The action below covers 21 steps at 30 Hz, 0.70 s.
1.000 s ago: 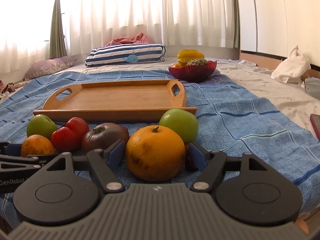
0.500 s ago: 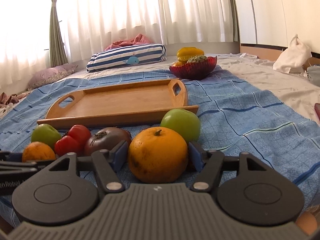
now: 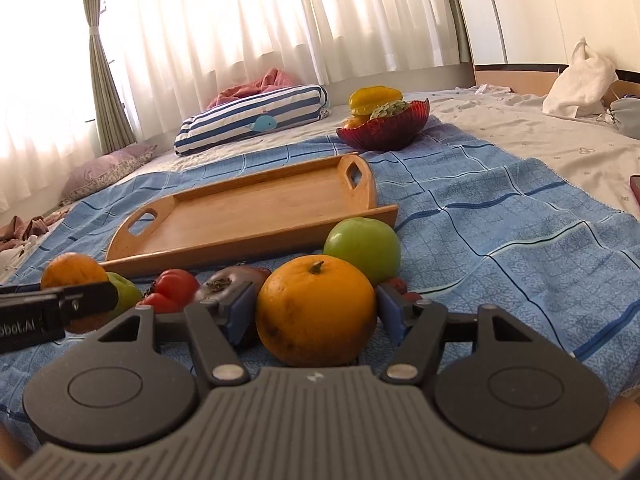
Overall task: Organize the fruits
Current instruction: 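Lift both held fruits and carry them over the wooden tray with both tools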
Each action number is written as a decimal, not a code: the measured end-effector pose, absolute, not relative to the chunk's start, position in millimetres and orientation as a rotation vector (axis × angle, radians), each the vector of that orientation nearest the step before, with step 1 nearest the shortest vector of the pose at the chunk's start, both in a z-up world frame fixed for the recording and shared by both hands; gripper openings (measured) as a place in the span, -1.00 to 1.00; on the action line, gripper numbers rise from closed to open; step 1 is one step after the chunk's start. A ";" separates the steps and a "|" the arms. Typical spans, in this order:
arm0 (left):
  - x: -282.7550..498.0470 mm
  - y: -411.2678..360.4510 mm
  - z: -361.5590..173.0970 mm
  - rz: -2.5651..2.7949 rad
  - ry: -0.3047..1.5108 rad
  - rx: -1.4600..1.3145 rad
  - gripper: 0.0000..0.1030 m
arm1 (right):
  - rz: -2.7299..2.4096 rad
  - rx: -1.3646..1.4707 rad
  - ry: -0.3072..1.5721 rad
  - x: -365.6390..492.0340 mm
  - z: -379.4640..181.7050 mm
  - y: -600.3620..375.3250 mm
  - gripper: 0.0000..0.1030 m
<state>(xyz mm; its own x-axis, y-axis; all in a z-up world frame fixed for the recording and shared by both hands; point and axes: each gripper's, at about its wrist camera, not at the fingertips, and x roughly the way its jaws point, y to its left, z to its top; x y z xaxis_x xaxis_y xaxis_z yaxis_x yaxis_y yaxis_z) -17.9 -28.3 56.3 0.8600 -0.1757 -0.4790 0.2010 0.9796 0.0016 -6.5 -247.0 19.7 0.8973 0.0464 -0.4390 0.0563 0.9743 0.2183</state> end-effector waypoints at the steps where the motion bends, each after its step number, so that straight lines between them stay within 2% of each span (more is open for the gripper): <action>1: -16.8 -28.2 57.5 -0.194 0.495 0.055 -0.09 | -0.004 0.231 0.453 -6.8 21.1 -247.0 0.31; 21: 34.5 -11.6 82.3 -0.177 0.508 0.011 -0.09 | 0.040 0.181 0.351 8.3 69.4 -246.3 0.31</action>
<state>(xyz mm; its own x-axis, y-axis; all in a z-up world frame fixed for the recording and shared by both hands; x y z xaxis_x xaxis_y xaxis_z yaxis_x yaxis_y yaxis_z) 34.5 -11.6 82.3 0.8587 -0.1654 -0.4851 0.1710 0.9847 -0.0331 8.3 -246.3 69.4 0.9383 0.0706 -0.3385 -0.0079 0.9830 0.1832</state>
